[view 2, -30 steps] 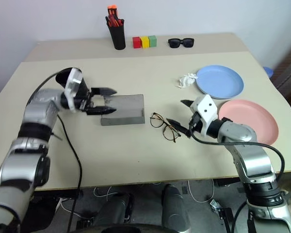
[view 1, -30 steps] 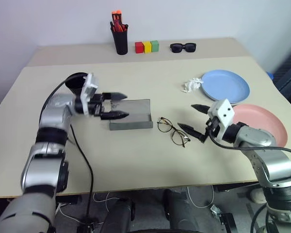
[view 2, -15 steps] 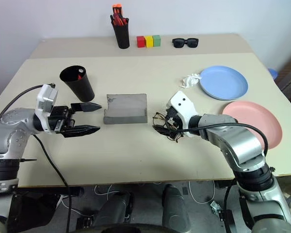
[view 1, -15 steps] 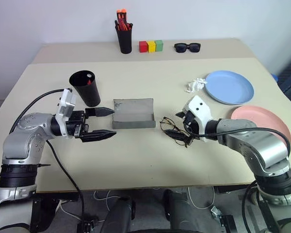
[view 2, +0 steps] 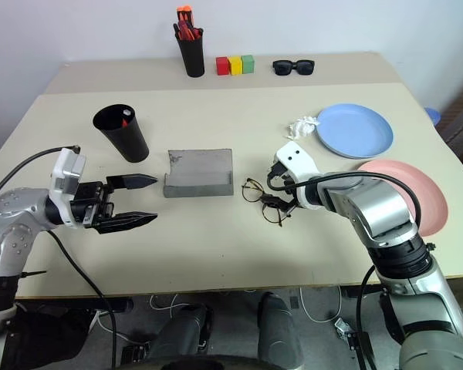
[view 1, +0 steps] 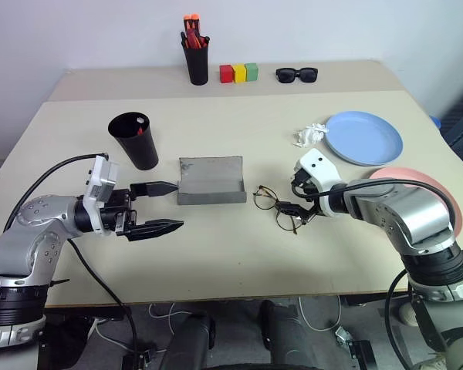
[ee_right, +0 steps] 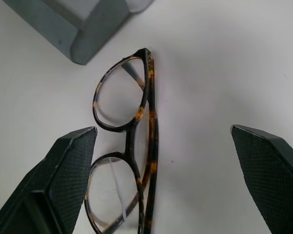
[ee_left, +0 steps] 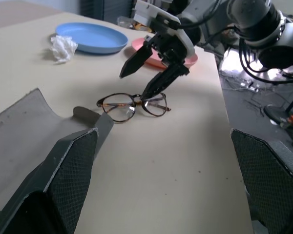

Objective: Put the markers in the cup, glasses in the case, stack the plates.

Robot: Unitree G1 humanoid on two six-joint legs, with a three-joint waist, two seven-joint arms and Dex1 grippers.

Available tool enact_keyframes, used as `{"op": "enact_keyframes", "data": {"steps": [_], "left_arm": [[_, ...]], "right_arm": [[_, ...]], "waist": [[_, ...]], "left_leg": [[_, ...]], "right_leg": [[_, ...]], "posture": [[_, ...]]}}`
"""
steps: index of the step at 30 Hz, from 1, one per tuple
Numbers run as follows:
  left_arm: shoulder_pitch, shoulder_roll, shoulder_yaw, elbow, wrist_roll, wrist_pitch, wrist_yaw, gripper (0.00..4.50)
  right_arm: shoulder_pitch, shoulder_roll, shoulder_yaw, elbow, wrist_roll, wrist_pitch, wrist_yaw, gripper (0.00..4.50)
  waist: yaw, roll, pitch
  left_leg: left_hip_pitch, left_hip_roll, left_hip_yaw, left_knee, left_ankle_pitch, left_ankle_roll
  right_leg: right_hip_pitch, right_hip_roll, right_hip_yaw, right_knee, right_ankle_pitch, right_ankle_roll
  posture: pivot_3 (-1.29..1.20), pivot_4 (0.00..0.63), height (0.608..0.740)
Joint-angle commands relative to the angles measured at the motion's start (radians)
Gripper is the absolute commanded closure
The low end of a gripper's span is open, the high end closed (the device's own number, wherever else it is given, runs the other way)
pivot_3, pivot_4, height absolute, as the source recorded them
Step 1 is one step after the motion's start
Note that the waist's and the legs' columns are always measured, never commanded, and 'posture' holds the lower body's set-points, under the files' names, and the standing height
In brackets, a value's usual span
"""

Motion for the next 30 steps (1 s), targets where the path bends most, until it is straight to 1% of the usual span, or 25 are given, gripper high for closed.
{"op": "enact_keyframes", "data": {"steps": [1,2,4,6,7,8,18,21,23,24,28,30], "left_arm": [[-0.018,0.008,0.003,-0.029,-0.022,0.002,0.019,0.04],[-0.022,0.008,0.002,-0.027,-0.023,0.003,0.022,0.04],[-0.025,0.009,-0.003,-0.024,-0.019,-0.002,0.024,0.0],[-0.026,0.01,-0.006,-0.022,-0.015,-0.007,0.026,0.0],[-0.027,0.011,-0.006,-0.021,-0.015,-0.008,0.026,0.0],[-0.028,0.012,-0.007,-0.023,-0.017,-0.007,0.028,0.0],[-0.025,0.017,-0.008,-0.026,-0.012,-0.02,0.031,0.0],[-0.022,0.017,-0.007,-0.026,-0.01,-0.027,0.032,0.0],[-0.02,0.016,-0.007,-0.029,-0.012,-0.028,0.035,0.0],[-0.018,0.016,-0.007,-0.03,-0.011,-0.03,0.035,0.0],[-0.016,0.016,-0.007,-0.029,-0.007,-0.041,0.035,0.0],[-0.015,0.017,-0.006,-0.025,-0.006,-0.045,0.035,0.0]], "right_arm": [[-0.032,-0.012,0.007,-0.011,0.001,0.019,0.012,0.0],[-0.035,-0.003,0.001,-0.006,0.0,0.023,0.007,0.0],[-0.037,0.005,-0.001,0.0,0.0,0.026,0.004,0.55],[-0.03,-0.007,0.022,-0.003,-0.01,0.019,0.007,1.27],[-0.028,-0.01,0.028,-0.004,-0.013,0.02,0.01,1.81],[-0.028,-0.013,0.035,-0.003,-0.017,0.019,0.011,2.26],[-0.037,-0.02,0.053,0.008,-0.015,0.037,0.026,2.26],[-0.041,-0.006,0.047,0.019,-0.016,0.045,0.017,3.14],[-0.042,-0.004,0.049,0.021,-0.018,0.046,0.016,4.14],[-0.042,-0.008,0.055,0.02,-0.021,0.045,0.019,4.45],[-0.038,-0.022,0.07,0.019,-0.034,0.034,0.022,4.45],[-0.042,-0.046,0.077,0.014,-0.044,0.019,0.034,4.45]], "waist": [[0.0,0.0,0.0],[0.0,0.0,0.0],[0.0,0.0,0.0],[0.0,0.0,0.0],[0.0,0.0,0.0],[0.0,0.0,0.0],[0.0,0.0,0.0],[0.0,0.0,0.0],[0.0,0.0,0.0],[0.0,0.0,0.0],[0.0,0.0,0.0],[0.0,0.0,0.0]], "left_leg": [[0.0,0.0,0.0,0.0,0.0,0.0],[0.0,0.0,0.0,0.0,0.0,0.0],[0.0,0.0,0.0,0.0,0.0,0.0],[0.0,0.0,0.0,0.0,0.0,0.0],[0.0,0.0,0.0,0.0,0.0,0.0],[0.0,0.0,0.0,0.0,0.0,0.0],[0.0,0.0,0.0,0.0,0.0,0.0],[0.0,0.0,0.0,0.0,0.0,0.0],[0.0,0.0,0.0,0.0,0.0,0.0],[0.0,0.0,0.0,0.0,0.0,0.0],[0.0,0.0,0.0,0.0,0.0,0.0],[0.0,0.0,0.0,0.0,0.0,0.0]], "right_leg": [[0.0,0.0,0.0,0.0,0.0,0.0],[0.0,0.0,0.0,0.0,0.0,0.0],[0.0,0.0,0.0,0.0,0.0,0.0],[0.0,0.0,0.0,0.0,0.0,0.0],[0.0,0.0,0.0,0.0,0.0,0.0],[0.0,0.0,0.0,0.0,0.0,0.0],[0.0,0.0,0.0,0.0,0.0,0.0],[0.0,0.0,0.0,0.0,0.0,0.0],[0.0,0.0,0.0,0.0,0.0,0.0],[0.0,0.0,0.0,-0.001,0.0,0.0],[0.0,0.0,0.0,-0.001,0.0,0.0],[0.0,0.0,0.0,-0.001,0.0,0.0]], "posture": [[0.0,0.15,0.74],[0.0,0.15,0.74],[0.0,0.15,0.74],[0.0,0.15,0.74],[0.0,0.15,0.74],[0.0,0.15,0.74],[0.0,0.15,0.74],[0.0,0.15,0.74],[0.0,0.15,0.74],[0.0,0.15,0.74],[0.0,0.15,0.74],[0.0,0.15,0.74]]}}
